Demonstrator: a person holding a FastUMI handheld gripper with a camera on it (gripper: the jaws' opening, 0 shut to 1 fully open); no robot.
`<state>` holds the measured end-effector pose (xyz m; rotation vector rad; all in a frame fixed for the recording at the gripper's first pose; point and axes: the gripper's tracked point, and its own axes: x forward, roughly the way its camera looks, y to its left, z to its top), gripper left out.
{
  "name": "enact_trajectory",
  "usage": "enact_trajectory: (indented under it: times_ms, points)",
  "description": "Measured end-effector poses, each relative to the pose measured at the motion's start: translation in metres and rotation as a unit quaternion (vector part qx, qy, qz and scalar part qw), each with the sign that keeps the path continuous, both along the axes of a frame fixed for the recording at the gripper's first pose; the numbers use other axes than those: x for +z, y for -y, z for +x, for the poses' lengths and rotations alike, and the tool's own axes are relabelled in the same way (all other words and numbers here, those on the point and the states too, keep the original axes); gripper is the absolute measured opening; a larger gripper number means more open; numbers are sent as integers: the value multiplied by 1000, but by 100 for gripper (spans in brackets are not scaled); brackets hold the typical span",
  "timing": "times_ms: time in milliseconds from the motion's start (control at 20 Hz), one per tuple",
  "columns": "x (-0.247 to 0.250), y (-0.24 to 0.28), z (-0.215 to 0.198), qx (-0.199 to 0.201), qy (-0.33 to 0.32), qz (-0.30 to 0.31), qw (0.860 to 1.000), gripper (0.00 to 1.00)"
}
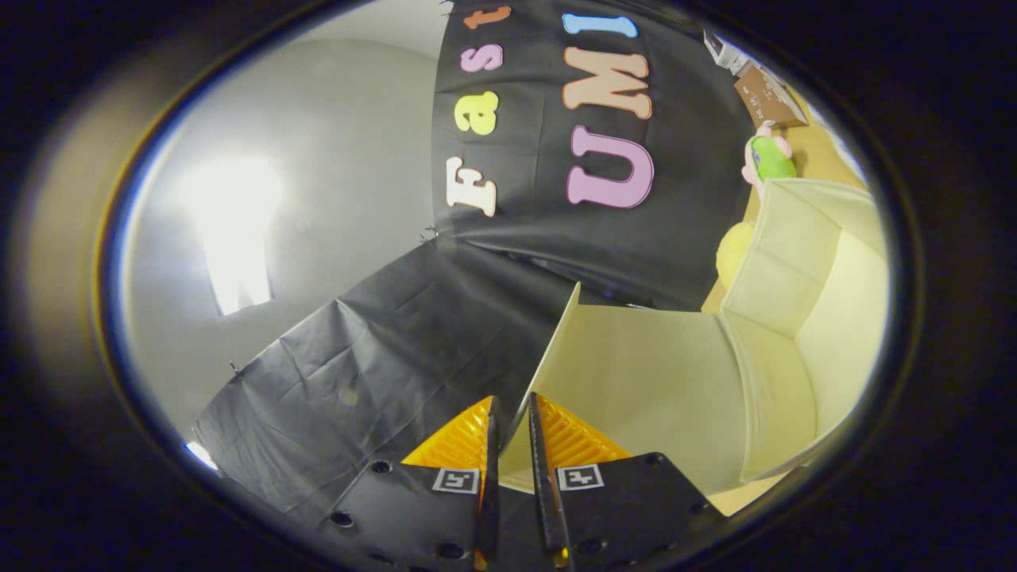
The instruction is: Open the storage box then place both shoes into the box .Put the left shoe in first, then the right shoe, with the right side of both shoes facing outward in a uniform manner.
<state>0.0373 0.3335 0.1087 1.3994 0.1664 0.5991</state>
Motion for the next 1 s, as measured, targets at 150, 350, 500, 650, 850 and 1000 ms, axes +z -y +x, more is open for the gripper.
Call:
enact_trajectory:
  times_ms: [150, 350, 500, 650, 850, 1000]
  points:
    - [-12, -17, -1, 12, -3, -21, 1000, 23]
    - [-30, -41, -6, 32, -5, -53, 998, 40]
    - [-53, -51, -11, 39, -26, -109, 993, 57]
    - [-61, -46, -17, 31, -22, -173, 984, 73]
    - [-69, -3, -13, -11, -7, -296, 955, 95]
    - [-75, 42, -8, -56, -2, -402, 914, 100]
